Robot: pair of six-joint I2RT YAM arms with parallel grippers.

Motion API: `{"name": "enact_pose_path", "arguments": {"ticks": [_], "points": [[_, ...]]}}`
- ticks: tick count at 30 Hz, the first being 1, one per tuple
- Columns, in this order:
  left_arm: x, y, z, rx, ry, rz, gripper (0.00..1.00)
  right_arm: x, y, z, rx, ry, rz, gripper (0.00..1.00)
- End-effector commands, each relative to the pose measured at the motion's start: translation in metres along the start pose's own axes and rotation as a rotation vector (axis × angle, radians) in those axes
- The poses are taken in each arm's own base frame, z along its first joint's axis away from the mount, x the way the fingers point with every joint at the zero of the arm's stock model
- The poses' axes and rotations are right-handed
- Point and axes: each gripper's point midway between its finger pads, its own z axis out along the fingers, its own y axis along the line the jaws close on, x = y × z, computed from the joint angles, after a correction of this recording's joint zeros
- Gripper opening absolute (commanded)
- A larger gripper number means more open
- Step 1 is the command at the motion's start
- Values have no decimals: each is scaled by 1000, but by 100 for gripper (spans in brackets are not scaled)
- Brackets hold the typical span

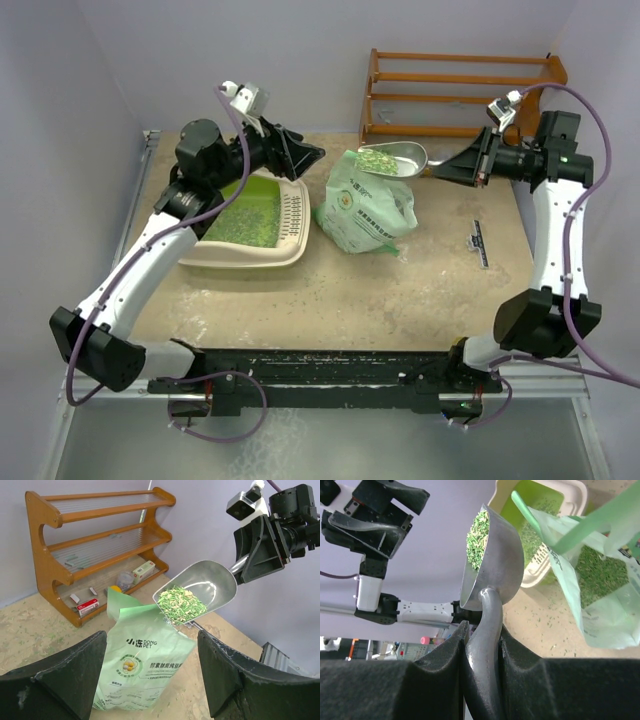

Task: Fill the litter box with clean litter
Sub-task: Pour the cat litter into the litter box.

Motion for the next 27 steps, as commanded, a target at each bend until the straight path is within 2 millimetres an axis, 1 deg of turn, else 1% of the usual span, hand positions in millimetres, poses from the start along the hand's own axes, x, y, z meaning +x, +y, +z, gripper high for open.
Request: {"name": "enact_pose_path", "arguments": {"ticks": [1,11,18,22,24,25,26,27], "points": [[-21,-7,-12,-8,-55,41,70,-18,30,16,-90,-3,-60,0],[-27,-9,-22,-38,-80,53,70,-14,35,52,-122,65,-75,0],[-24,-6,-29,-63,-78,62,70,-11,40,75,-134,121,-96,0],[-25,-5,-36,-88,-84,75,70,-14,51,89,-158,147,-136,0],[-29,-5,-40,-101,-95,87,70,-14,54,98,-175,168,-144,0],[-30,-5,-42,-108,-96,91,70,-11,53,102,-168,182,-131,0],[-31,-5,-45,-114,-98,96,70,-11,45,108,-133,184,-156,0],[-32,-6,-47,-120,-101,100,70,-11,46,113,-132,192,-172,0]]}}
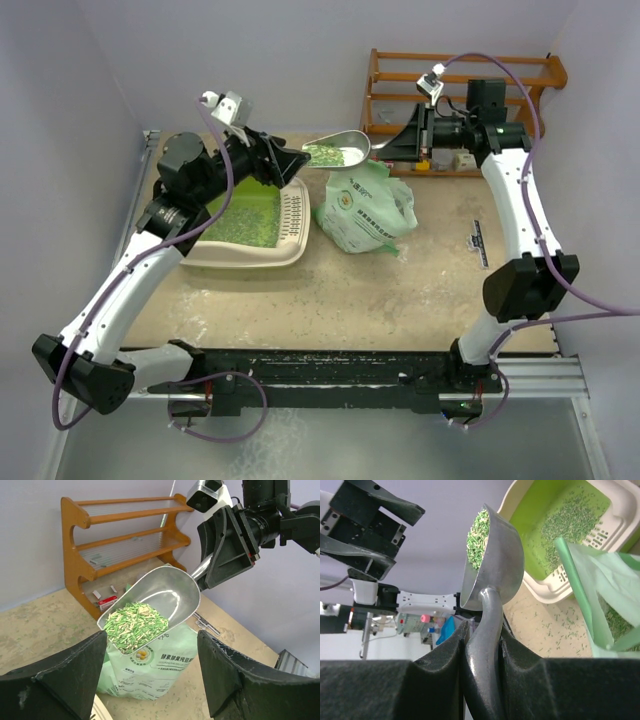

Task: Fill the litter box with clean litter
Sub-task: Pour the cat litter into the litter box.

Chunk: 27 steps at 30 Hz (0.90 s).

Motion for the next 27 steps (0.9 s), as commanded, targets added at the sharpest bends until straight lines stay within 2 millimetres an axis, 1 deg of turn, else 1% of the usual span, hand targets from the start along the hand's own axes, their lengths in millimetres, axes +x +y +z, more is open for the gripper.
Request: {"name": "enact_pose_path", "arguments": {"ticks": [1,6,9,13,16,19,25,27], "points": [[-27,-4,-19,-32,-81,67,69,-6,20,15,-2,24,-134,0],[-32,-5,-35,-64,-97,78,68,-5,17,47,-7,82,-184,0],[-32,-3,-46,-100,-104,77,68,-3,11,66,12,117,-222,0],[-30,0,-63,-149,-108,76,68,-1,0,95,5,162,-228,0],[-26,1,-73,-175,-108,65,68,-2,-7,111,10,176,-244,0],[-24,3,-81,-199,-115,57,68,-6,-15,123,19,179,-261,0],[-22,7,-92,-240,-125,50,67,-11,-43,149,99,190,-324,0],[-22,9,-94,-254,-130,50,68,-8,-52,158,146,203,-365,0]]}}
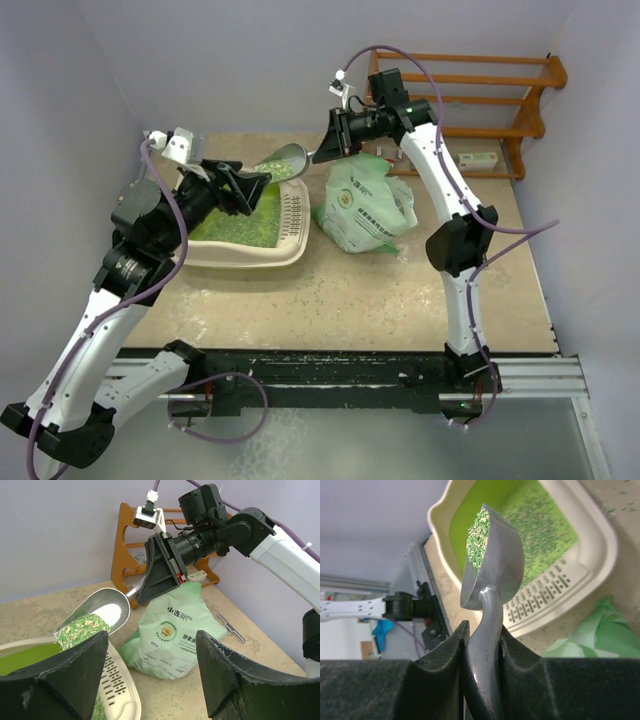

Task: Fill the litter box with clean litter
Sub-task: Pour the cat litter into the litter box.

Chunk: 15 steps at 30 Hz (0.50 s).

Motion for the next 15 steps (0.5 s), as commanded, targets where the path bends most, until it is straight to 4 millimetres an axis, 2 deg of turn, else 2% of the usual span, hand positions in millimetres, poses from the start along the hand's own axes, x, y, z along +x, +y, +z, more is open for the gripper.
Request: {"name": "enact_pose_path", "arguments": {"ticks": [1,15], "points": [[-8,8,-6,-50,-37,-1,68,-12,8,7,77,-17,-171,0],[-2,13,1,-59,-59,-10,67,-35,12,42,123,-82,-307,0]]}}
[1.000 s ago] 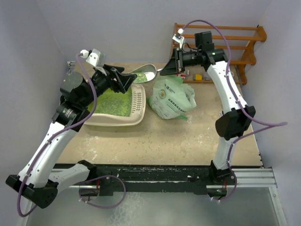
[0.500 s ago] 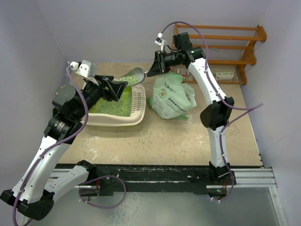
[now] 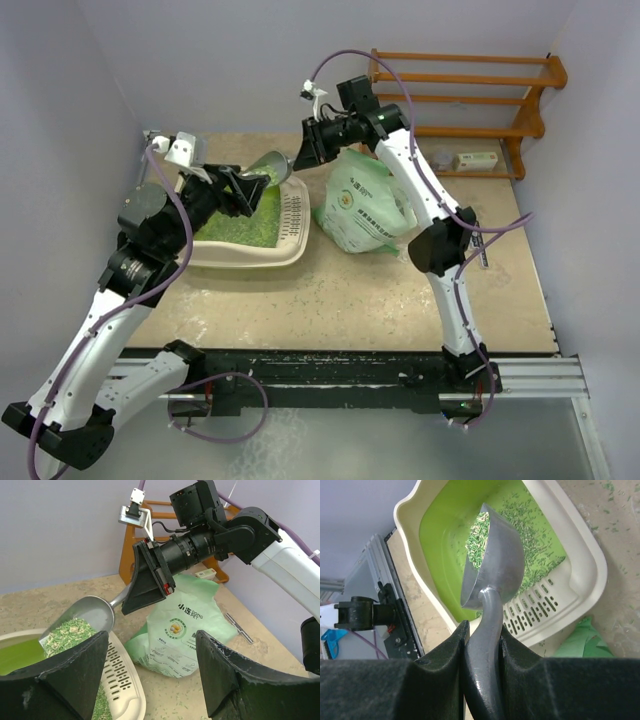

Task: Fill the litter box with clean litter
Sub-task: Pour the cat litter into the litter box.

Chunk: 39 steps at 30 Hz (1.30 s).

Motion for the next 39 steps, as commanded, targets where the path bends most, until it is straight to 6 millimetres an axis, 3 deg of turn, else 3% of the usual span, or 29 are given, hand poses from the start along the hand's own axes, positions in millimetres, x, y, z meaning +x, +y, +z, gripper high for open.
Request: {"name": "enact_pose_path", "arguments": {"ticks": [1,7,12,30,31,33,39], "points": [[-15,0,3,1,-70,-3,67,-43,16,-9,21,-135,-149,0],[-11,7,0,-31,-54,30,67,-56,11,0,82,-179,-224,0],[-4,11,-5,-49,-49,29,67,-54,9,12,138,-164,-327,0],[10,19,-12,-72,-48,49,67,-27,86,46,27,-99,-399,0],[10,19,-12,-70,-46,52,67,-56,50,39,255,-163,-588,0],[12,20,-13,-71,-42,55,67,-67,46,36,317,-189,-640,0],[16,20,-16,-67,-47,46,67,-71,39,33,400,-183,-705,0]]}}
